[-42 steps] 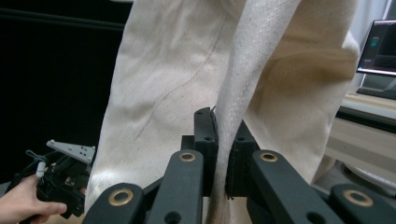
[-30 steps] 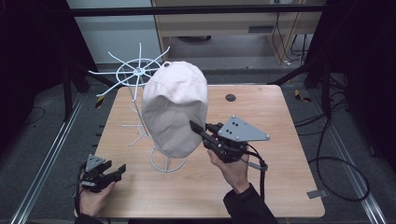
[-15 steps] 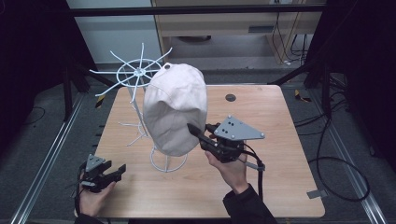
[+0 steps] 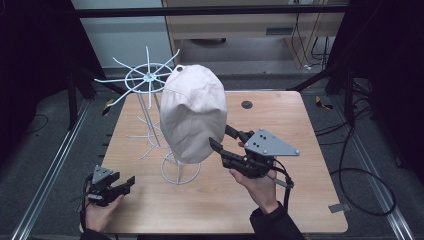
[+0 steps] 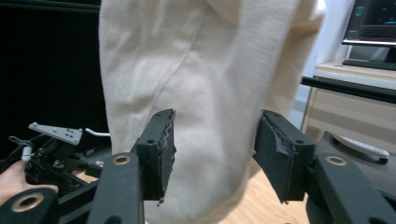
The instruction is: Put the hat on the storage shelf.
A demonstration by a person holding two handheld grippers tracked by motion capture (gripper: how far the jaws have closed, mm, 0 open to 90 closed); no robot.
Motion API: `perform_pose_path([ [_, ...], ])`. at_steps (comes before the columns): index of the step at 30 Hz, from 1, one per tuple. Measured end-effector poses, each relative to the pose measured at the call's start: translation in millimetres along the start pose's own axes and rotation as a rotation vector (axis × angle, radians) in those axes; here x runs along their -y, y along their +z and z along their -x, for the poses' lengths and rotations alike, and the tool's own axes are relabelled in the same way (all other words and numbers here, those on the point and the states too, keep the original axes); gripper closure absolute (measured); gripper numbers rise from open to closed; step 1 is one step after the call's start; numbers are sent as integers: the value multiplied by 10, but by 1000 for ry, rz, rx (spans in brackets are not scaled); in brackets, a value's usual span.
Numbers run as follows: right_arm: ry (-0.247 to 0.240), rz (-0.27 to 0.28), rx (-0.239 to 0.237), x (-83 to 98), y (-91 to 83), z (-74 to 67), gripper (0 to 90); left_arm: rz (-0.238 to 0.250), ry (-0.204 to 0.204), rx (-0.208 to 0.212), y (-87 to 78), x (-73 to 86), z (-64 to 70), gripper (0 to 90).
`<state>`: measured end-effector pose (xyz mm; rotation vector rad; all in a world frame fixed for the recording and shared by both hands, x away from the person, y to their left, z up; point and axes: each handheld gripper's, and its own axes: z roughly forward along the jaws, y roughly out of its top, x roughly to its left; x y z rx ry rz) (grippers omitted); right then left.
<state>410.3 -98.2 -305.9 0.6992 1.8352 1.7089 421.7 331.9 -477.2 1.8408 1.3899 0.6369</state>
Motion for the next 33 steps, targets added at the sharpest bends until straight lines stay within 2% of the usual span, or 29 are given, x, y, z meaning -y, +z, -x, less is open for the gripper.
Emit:
perform_pose_path([
  [7,15,-24,33,100,-98,129,433,2,-3,-1,1,2,-3,358],
  [10,28,-43,72,215,-206,234,404,0,-2,0,4,3,1,357],
  [17,65,-82,127,414,-384,394,362,2,-3,-2,1,3,2,358],
  [20,88,-128,157,568,-447,508,344,2,-4,-2,-2,3,-2,360],
  [21,88,-128,157,568,-447,508,344,2,-4,-2,-2,3,-2,361],
  [22,97,-154,177,669,-460,575,332,3,-4,0,-4,4,-4,363],
  [23,97,-154,177,669,-460,575,332,3,-4,0,-4,4,-4,366],
  [25,111,-221,218,853,-474,696,300,5,-4,4,-9,2,-5,373],
  [27,122,-240,231,913,-481,740,287,6,-5,6,-10,2,-5,380],
  [28,143,-279,259,1021,-484,831,261,7,-4,8,-12,2,-6,383],
  [30,164,-307,283,1123,-480,904,244,4,-3,11,-11,2,-10,392],
  [33,172,-379,317,1290,-450,997,222,3,-2,14,-7,3,-16,397],
])
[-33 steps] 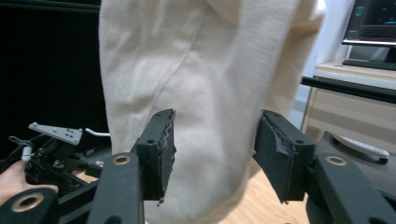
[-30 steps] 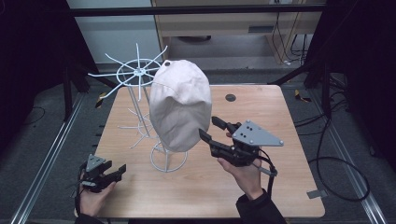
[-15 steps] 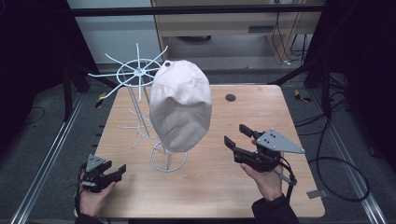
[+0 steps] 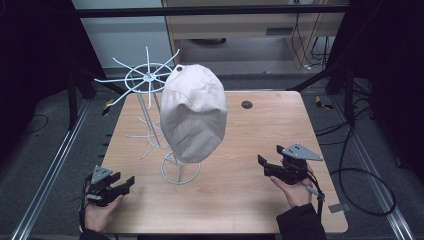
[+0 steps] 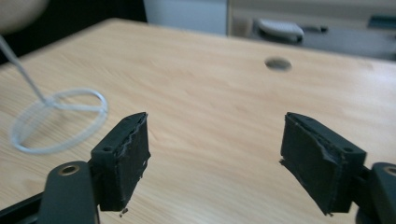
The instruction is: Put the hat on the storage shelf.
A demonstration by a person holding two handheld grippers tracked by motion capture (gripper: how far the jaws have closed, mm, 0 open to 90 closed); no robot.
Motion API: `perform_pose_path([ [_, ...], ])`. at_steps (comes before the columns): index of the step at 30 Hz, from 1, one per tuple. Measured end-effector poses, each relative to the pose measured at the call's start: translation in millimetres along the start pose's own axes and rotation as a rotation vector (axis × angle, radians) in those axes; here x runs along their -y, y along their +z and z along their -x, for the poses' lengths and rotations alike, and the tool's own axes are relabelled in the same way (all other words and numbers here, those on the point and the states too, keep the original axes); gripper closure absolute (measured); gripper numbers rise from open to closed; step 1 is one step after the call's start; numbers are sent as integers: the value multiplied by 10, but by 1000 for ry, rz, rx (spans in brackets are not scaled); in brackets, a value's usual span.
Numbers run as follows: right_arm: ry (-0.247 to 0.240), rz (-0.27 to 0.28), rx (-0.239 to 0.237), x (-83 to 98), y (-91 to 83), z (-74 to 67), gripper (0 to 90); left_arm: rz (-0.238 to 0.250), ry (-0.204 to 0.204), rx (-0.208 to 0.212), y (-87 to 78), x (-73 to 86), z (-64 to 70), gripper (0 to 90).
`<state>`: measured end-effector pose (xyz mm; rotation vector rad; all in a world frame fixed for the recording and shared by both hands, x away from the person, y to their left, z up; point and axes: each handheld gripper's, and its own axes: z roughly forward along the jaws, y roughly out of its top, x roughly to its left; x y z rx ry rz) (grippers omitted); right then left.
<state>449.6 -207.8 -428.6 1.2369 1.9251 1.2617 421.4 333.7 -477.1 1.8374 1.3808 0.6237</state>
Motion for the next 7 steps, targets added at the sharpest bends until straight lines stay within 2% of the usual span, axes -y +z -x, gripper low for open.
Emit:
perform_pose_path([
  [5,24,-90,50,198,137,185,206,-15,-5,-4,19,7,-38,390],
  [7,26,-103,60,230,153,220,205,-18,-8,-6,25,9,-42,375],
])
